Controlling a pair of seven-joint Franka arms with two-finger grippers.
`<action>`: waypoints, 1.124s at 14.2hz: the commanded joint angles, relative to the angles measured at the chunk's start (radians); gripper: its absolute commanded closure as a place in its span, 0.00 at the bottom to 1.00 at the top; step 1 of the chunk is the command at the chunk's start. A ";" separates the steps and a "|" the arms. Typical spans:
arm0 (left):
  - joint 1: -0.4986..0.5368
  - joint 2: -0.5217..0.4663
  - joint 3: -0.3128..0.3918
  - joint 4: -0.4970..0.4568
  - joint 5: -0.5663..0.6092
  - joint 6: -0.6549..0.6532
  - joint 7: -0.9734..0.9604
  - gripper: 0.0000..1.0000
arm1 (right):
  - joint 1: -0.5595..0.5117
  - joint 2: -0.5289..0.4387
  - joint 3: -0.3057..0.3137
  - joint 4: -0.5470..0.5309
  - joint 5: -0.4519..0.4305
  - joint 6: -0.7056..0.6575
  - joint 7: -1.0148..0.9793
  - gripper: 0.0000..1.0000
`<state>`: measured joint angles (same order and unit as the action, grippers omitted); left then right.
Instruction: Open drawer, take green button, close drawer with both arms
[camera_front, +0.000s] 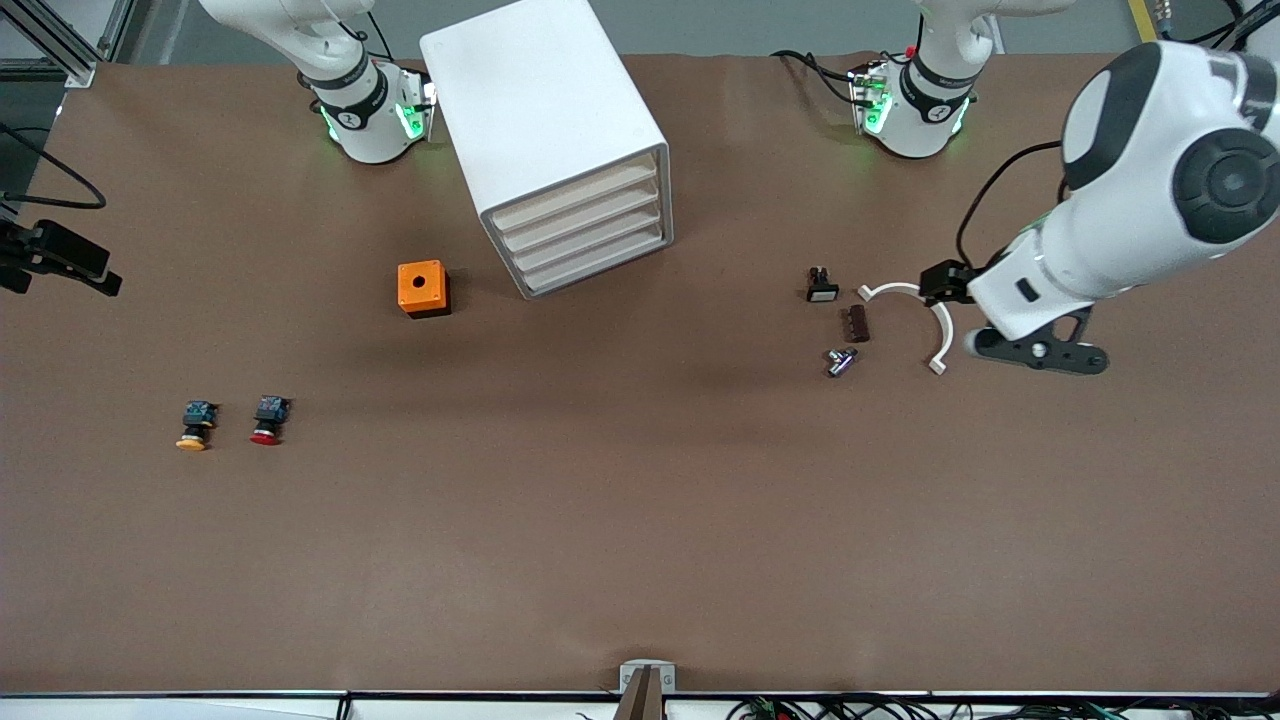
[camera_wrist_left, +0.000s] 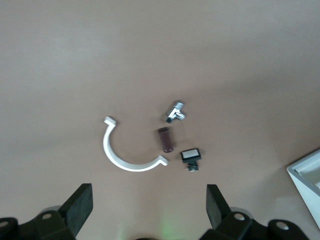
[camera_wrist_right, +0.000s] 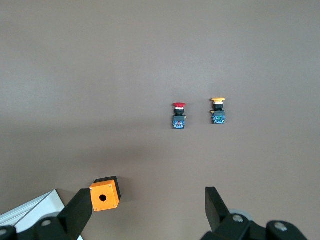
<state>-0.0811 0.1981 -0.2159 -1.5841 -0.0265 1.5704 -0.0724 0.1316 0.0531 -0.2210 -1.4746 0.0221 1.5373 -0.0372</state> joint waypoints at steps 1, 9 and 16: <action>-0.006 0.056 -0.029 0.026 -0.021 -0.007 0.008 0.00 | -0.006 0.002 0.005 0.010 -0.005 -0.002 0.016 0.00; -0.109 0.205 -0.126 0.010 -0.194 0.051 -0.027 0.00 | 0.003 0.019 0.005 0.011 -0.010 -0.002 0.017 0.00; -0.224 0.277 -0.129 -0.099 -0.453 0.360 -0.058 0.00 | -0.003 0.028 0.005 0.011 -0.011 0.001 0.017 0.00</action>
<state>-0.2885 0.4632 -0.3439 -1.6466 -0.4010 1.8491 -0.1439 0.1322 0.0694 -0.2203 -1.4754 0.0212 1.5381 -0.0345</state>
